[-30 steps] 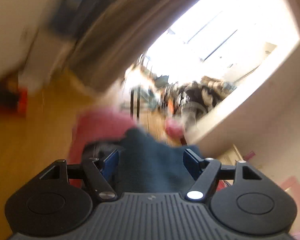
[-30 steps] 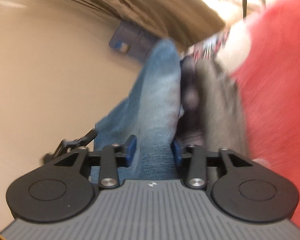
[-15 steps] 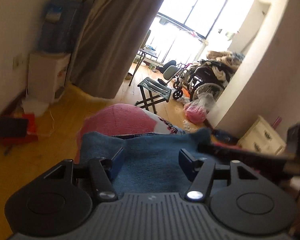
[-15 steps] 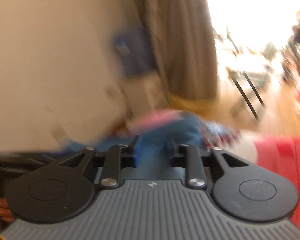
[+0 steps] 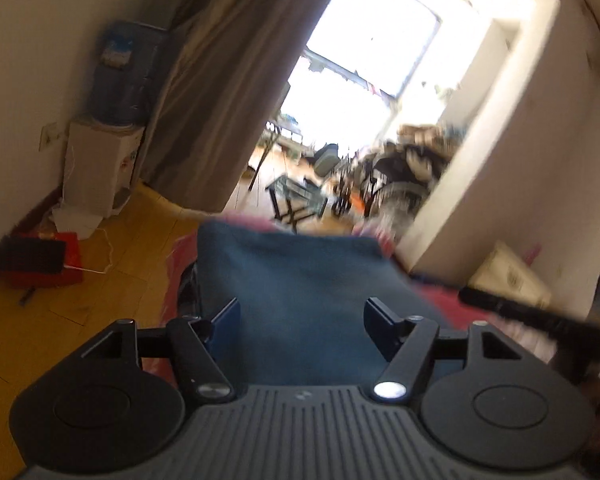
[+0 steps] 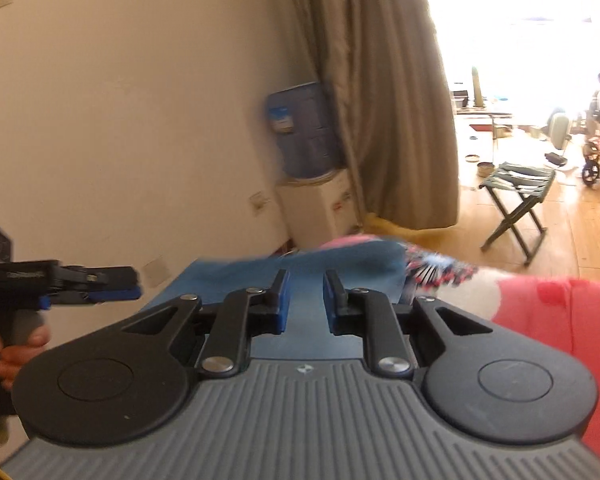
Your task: Fold clothes
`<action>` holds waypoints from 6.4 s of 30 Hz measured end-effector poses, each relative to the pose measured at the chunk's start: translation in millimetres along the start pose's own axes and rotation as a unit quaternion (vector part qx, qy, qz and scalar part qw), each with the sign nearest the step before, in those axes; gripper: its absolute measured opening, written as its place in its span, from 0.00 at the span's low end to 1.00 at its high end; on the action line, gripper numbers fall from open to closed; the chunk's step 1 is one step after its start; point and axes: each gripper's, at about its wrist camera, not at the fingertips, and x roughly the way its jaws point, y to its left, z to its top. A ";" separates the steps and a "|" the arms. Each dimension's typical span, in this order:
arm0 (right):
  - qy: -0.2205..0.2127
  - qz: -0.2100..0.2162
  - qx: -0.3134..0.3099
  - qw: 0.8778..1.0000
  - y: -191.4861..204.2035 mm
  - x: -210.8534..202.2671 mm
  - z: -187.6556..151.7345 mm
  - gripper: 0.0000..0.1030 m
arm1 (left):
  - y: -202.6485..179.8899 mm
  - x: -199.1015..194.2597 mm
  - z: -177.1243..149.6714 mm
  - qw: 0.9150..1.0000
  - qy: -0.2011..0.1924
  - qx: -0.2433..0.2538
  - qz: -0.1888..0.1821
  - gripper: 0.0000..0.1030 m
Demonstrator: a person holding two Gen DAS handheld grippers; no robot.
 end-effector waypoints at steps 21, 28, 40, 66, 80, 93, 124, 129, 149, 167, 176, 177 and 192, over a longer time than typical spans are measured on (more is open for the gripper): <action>0.052 -0.025 -0.077 0.995 29.8 -19.8 -58.1 0.16 | -85.7 3.0 -42.3 0.972 0.001 0.206 0.116 0.74; 0.023 -0.030 -0.021 0.999 40.6 -63.9 -55.1 0.25 | -115.1 -52.8 -44.6 0.979 0.021 0.169 0.107 0.76; 0.061 -0.018 0.020 0.998 77.6 -160.5 -88.0 0.39 | -195.9 -182.8 -80.3 0.989 0.047 0.122 0.074 0.88; 0.000 -0.228 0.075 0.971 113.9 -386.7 -137.0 0.99 | -351.4 -292.1 -154.6 0.981 0.015 0.106 0.163 1.00; 0.003 -0.233 0.080 0.969 115.8 -386.2 -169.9 0.99 | -330.0 -311.5 -173.9 0.962 0.018 0.087 0.257 1.00; 0.027 -0.192 0.122 0.973 110.7 -378.3 -186.9 0.99 | -331.8 -330.4 -190.0 0.955 0.042 0.093 0.280 1.00; 0.015 -0.236 0.089 0.967 118.1 -370.7 -191.0 0.99 | -313.5 -291.7 -194.1 0.971 0.060 0.103 0.206 1.00; 0.030 -0.248 0.052 0.967 124.6 -351.1 -189.7 0.99 | -293.3 -277.5 -195.8 0.967 0.083 0.079 0.229 1.00; 0.038 -0.225 0.033 0.973 157.0 -356.3 -182.1 0.99 | -306.2 -293.9 -194.5 0.952 0.056 0.090 0.288 1.00; 0.048 -0.237 0.015 0.970 162.5 -350.1 -184.9 0.99 | -303.9 -295.2 -195.1 0.954 0.057 0.080 0.285 1.00; 0.043 -0.238 0.001 0.970 167.8 -352.0 -182.8 0.99 | -303.2 -296.7 -194.0 0.956 0.052 0.070 0.281 1.00; 0.043 -0.237 0.001 0.971 167.9 -352.2 -182.6 0.99 | -303.1 -297.0 -194.1 0.956 0.052 0.068 0.280 1.00; 0.041 -0.235 0.000 0.971 170.5 -352.5 -181.8 0.99 | -301.8 -298.1 -194.6 0.955 0.053 0.067 0.283 1.00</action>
